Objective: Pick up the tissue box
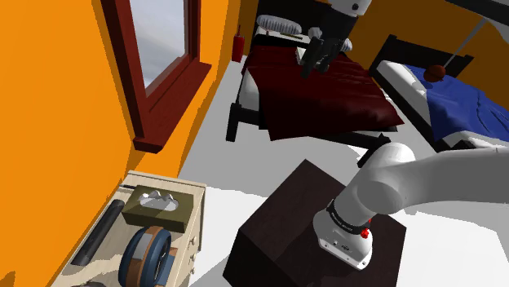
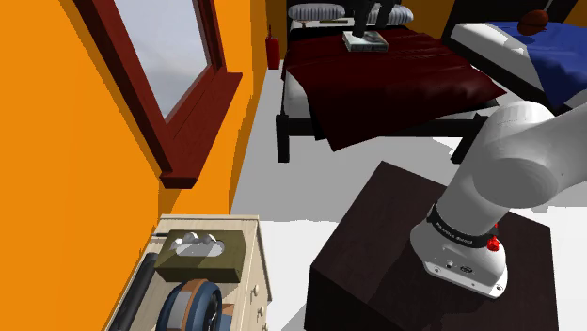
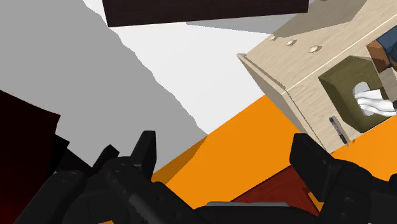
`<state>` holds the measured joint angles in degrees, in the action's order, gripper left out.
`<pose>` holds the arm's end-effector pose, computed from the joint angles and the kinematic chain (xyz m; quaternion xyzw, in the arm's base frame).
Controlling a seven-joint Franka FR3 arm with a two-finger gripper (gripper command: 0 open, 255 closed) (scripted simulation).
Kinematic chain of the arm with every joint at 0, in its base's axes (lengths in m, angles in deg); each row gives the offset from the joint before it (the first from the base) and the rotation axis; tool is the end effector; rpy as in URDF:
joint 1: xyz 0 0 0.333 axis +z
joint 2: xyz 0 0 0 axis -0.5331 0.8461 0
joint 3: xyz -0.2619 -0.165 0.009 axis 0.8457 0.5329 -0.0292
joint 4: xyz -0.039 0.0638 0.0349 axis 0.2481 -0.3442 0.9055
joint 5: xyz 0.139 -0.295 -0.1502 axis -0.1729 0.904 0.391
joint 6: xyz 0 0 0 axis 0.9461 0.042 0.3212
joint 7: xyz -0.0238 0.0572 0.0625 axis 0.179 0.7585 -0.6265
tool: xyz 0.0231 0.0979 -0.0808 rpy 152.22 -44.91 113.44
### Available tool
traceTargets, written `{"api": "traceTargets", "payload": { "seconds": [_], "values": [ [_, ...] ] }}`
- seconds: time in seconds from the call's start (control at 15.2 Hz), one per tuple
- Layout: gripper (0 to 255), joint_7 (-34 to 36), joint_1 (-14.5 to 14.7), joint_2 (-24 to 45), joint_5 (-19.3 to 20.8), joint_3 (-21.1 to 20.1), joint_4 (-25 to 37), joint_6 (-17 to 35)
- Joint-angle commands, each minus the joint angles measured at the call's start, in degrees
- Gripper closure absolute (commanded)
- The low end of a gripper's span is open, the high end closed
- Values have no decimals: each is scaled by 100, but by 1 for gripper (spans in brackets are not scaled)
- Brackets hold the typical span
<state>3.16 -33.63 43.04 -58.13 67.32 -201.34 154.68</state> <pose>0.2746 -0.0252 0.5993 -0.9982 0.0493 -0.0338 0.0046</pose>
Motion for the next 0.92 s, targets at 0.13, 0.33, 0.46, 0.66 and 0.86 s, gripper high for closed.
{"api": "traceTargets", "payload": {
  "seconds": [0.13,0.33,0.46,0.66,0.86],
  "values": [
    [0,171,92,223,-25,-276,12,131],
    [0,432,219,600,-38,-683,70,320],
    [0,611,293,879,-28,-951,135,438],
    [0,892,396,1338,25,-1345,271,599],
    [0,1189,478,1843,126,-1736,453,735]
  ]
}}
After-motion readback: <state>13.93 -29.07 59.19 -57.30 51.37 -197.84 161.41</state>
